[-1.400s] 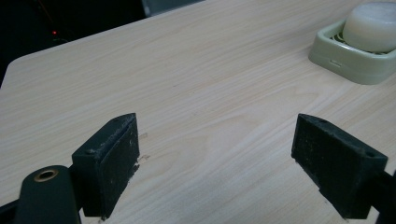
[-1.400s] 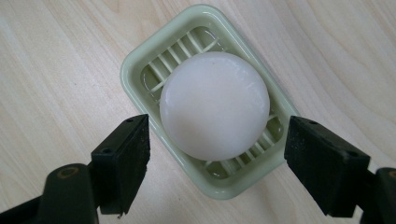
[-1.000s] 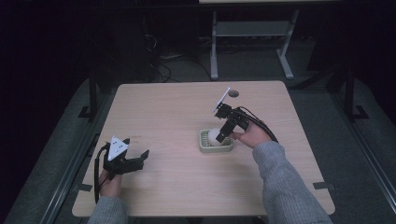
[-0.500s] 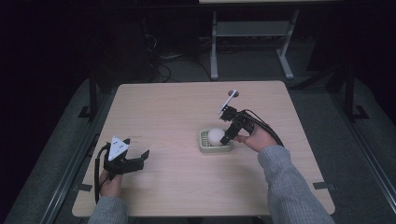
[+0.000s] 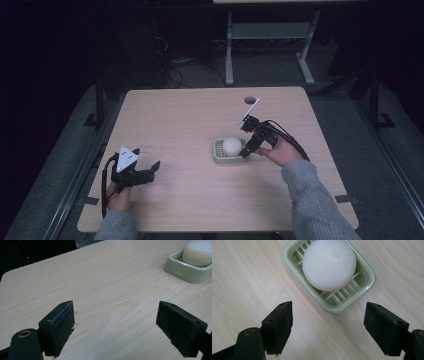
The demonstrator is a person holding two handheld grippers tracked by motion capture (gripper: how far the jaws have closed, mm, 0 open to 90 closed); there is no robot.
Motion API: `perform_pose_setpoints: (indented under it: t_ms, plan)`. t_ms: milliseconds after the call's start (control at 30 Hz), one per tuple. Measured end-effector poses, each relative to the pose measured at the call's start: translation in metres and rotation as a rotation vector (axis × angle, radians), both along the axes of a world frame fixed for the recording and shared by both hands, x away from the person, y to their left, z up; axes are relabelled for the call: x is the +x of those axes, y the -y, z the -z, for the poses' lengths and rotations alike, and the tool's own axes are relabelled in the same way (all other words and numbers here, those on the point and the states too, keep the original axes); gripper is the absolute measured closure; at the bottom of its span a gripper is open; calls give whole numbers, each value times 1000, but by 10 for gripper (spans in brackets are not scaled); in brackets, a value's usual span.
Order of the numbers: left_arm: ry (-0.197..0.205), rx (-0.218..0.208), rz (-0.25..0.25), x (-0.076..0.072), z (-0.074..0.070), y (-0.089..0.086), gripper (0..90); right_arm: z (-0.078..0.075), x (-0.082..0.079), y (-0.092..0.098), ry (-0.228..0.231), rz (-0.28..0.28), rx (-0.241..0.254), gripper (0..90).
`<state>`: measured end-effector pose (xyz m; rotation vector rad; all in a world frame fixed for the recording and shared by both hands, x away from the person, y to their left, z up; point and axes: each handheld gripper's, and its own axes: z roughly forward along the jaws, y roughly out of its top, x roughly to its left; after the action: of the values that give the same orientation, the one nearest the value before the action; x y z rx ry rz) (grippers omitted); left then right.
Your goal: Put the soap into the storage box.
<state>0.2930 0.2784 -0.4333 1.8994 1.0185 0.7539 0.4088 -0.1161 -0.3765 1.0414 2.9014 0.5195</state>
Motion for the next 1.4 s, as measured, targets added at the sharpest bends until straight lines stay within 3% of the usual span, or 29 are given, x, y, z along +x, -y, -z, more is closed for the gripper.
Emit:
perform_pose_setpoints:
  t_ms: [1400]
  plan:
    - [-2,3,7,0,0,1,149,18,-43,53,2,62,32,232]
